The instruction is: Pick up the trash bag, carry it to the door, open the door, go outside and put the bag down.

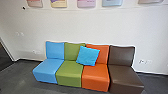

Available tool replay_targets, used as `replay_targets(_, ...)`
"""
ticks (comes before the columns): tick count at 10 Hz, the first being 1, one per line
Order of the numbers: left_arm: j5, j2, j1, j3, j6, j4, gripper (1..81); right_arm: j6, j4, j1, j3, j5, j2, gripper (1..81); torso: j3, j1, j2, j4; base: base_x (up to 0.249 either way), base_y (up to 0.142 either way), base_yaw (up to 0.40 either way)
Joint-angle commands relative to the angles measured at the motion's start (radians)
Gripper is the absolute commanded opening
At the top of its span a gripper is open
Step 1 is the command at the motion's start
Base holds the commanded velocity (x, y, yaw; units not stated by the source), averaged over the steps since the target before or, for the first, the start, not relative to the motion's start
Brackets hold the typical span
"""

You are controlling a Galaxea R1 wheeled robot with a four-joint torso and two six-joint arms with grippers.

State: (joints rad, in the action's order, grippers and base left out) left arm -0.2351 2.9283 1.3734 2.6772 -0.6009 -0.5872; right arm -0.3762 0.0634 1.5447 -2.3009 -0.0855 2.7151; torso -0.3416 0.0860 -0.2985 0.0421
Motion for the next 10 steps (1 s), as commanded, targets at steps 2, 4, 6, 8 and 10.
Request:
replay_targets(2, -0.082, 0.005, -0.049, 0.024, -0.005, -0.009, 1.0, -0.003, 0.007, -0.031, -0.044, 0.053, 0.019, 81.1, 0.071, 0.000, -0.002, 0.000, 0.000, 0.000, 0.000)
replay_targets(4, -0.082, 0.028, -0.049, 0.068, -0.005, -0.009, 1.0, -0.001, 0.007, -0.030, -0.060, 0.053, 0.031, 81.1, 0.051, -0.065, 0.098, 0.000, 0.000, 0.000, 0.000)
replay_targets(6, -0.082, 0.039, -0.049, 0.082, -0.008, -0.008, 1.0, -0.003, 0.007, -0.024, -0.080, 0.053, 0.057, 81.1, 0.062, -0.073, 0.109, 0.000, 0.000, 0.000, 0.000)
replay_targets(8, -0.082, 0.040, -0.049, 0.084, -0.010, -0.008, 1.0, -0.003, 0.004, -0.024, -0.113, 0.053, 0.094, 81.1, 0.067, -0.086, 0.167, 0.000, 0.000, 0.000, 0.000)
replay_targets(10, -0.076, 0.042, -0.049, 0.084, -0.010, -0.009, 1.0, -0.001, 0.007, -0.022, -0.133, 0.053, 0.116, 81.1, 0.068, -0.066, 0.129, 0.000, 0.000, 0.000, 0.000)
